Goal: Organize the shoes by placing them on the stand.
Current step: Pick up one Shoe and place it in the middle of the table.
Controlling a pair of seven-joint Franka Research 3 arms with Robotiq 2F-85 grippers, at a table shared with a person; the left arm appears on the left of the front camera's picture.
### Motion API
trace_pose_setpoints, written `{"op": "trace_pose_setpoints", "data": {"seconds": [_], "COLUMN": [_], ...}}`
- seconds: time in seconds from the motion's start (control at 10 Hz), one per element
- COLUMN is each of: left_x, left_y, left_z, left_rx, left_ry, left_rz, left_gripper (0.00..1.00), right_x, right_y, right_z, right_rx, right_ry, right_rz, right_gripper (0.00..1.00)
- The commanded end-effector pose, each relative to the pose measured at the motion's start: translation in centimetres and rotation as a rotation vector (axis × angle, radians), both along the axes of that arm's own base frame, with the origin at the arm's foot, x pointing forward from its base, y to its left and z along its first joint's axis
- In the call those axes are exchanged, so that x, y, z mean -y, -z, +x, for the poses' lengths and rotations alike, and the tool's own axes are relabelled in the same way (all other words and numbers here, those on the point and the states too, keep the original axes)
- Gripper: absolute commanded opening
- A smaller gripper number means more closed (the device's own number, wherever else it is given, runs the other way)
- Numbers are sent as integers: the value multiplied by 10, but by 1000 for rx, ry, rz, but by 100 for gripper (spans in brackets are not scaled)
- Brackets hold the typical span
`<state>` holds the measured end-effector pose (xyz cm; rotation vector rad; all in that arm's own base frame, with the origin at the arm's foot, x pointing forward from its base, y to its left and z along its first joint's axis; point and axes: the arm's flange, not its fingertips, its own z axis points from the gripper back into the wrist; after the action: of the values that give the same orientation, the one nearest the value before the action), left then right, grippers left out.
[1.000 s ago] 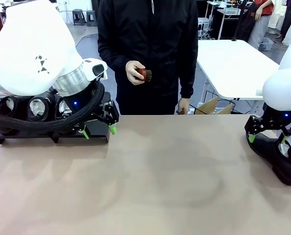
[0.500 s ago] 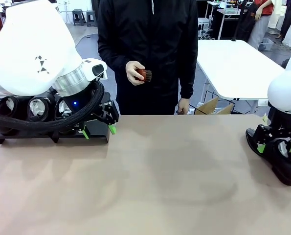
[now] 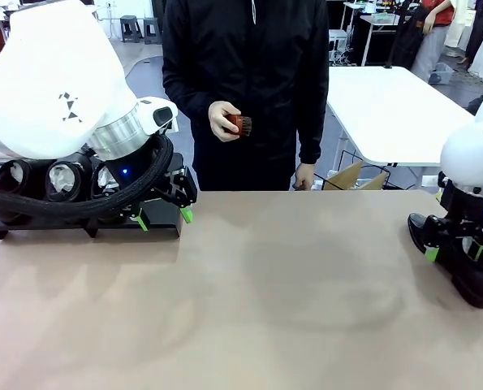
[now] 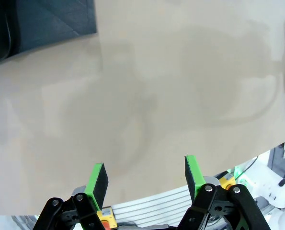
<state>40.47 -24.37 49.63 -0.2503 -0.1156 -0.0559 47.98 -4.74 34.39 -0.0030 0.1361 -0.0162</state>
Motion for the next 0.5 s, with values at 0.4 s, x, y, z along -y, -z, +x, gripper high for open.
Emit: {"op": "trace_pose_setpoints", "data": {"seconds": [0.4], "left_x": [0], "left_y": [-3], "left_z": [0], "left_rx": [-1], "left_ry": [-15], "left_rz": [19], "left_gripper": [83], "right_x": [8], "right_y": [13], "right_z": [5], "right_rx": [97], "right_ry": [-1], "right_rz": [58], "right_gripper": [90]}}
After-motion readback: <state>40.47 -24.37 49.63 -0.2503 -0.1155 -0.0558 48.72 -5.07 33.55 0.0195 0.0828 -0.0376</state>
